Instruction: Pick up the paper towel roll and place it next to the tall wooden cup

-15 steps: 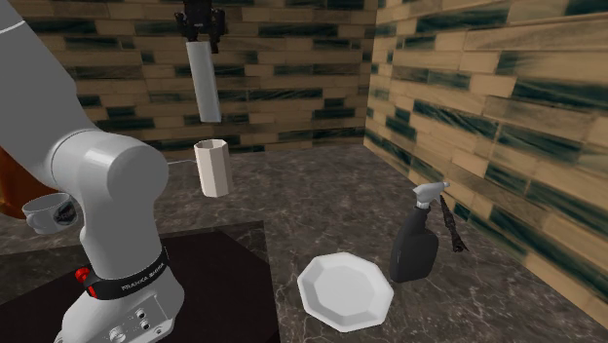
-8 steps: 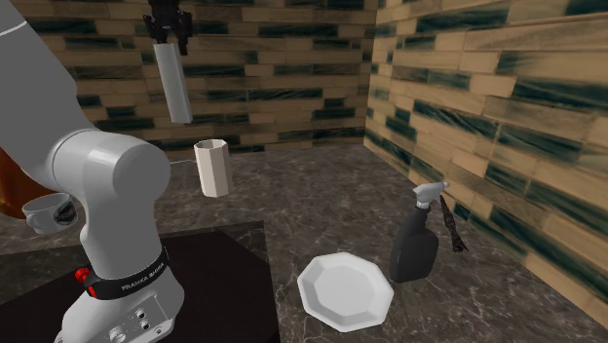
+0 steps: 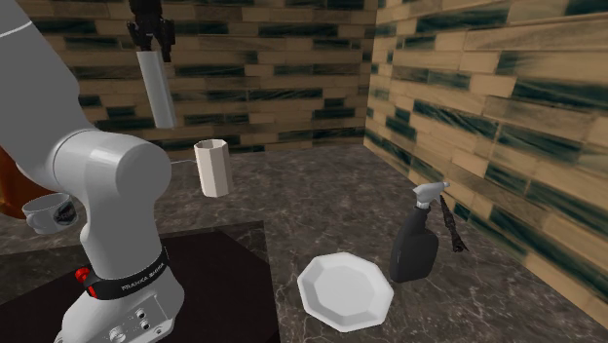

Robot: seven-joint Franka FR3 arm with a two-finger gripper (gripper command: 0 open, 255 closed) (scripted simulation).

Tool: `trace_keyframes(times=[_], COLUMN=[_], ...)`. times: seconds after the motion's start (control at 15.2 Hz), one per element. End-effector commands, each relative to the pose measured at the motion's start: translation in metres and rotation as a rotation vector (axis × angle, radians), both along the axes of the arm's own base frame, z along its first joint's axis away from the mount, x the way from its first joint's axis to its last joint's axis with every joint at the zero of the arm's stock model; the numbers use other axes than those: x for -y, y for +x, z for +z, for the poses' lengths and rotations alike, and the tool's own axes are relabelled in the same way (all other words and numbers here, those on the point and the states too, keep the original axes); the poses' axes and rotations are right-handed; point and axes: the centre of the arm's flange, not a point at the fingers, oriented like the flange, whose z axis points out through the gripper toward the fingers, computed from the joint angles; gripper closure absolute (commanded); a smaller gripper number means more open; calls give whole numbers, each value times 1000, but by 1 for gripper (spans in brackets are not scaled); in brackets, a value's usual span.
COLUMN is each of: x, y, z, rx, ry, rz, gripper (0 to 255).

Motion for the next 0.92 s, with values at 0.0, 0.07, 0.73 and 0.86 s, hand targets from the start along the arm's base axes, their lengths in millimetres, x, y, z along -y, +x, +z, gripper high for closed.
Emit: trace_keyframes(times=[0.0,0.07,0.73,0.86], x=[-1,-1,-1,-1], y=[-1,-1,-1,-1], z=[-11,-16,-69,-79], rx=[0,0,0,0], ry=[0,0,0,0], rz=[0,0,0,0], gripper=[255,255,255,255])
